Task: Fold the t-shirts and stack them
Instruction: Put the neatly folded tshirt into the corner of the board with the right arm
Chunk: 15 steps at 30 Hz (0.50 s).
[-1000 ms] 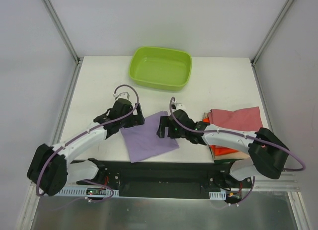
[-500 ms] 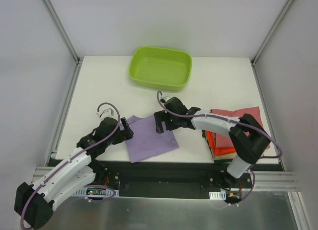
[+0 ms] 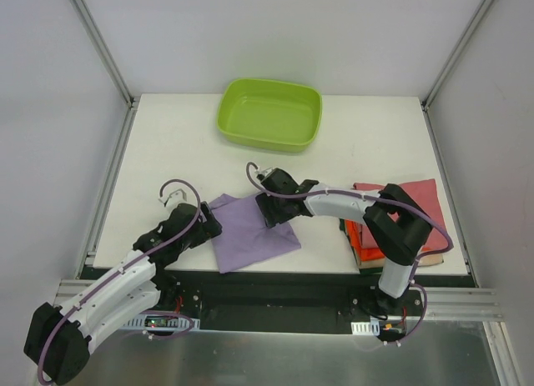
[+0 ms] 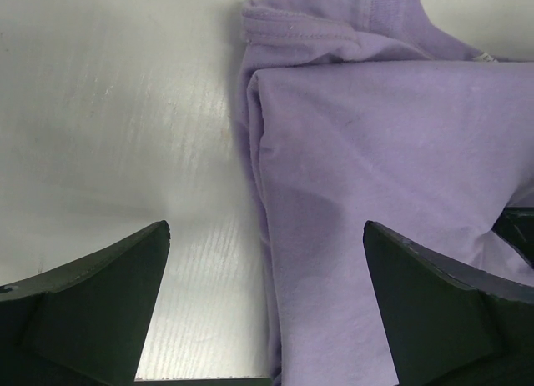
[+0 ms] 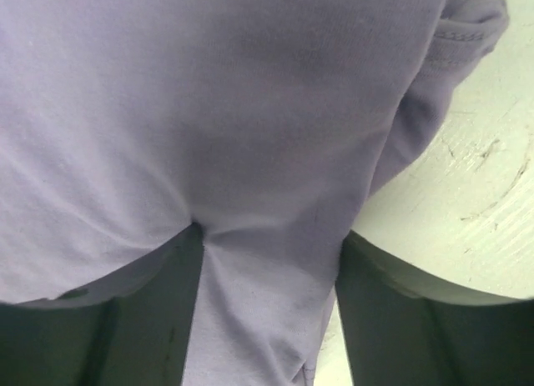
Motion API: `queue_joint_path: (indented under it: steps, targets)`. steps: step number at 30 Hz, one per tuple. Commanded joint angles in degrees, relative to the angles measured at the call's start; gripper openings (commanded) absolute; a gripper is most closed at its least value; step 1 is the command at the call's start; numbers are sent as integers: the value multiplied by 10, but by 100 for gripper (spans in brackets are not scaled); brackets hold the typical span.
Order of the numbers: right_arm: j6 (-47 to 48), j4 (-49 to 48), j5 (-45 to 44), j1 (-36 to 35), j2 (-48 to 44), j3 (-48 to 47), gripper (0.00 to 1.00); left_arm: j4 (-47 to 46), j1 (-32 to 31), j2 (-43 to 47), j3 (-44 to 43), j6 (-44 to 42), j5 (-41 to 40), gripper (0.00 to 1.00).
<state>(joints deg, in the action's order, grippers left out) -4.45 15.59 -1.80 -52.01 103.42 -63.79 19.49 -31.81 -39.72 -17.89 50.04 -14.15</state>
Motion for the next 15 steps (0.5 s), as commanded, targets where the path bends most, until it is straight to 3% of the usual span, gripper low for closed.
queue_joint_path:
  steps: [1, 2, 9, 12, 15]
  targets:
    - [-30, 35, -34, -19, 27, 9, 57, -36, 3, 11, 7, 10, -11, 99]
    - [-33, 26, -37, -22, 26, 14, 49, -36, 3, 14, 8, 12, -11, 99]
    - [-56, 1, -76, -51, 26, 30, 23, -31, 3, 37, 17, 14, -11, 99]
    - [-57, -5, -101, -60, 19, 40, 4, -22, 3, 42, 18, 18, -14, 99]
    - [-46, 7, -134, -65, -4, 45, 0, -17, 3, 47, 16, 16, -14, 99]
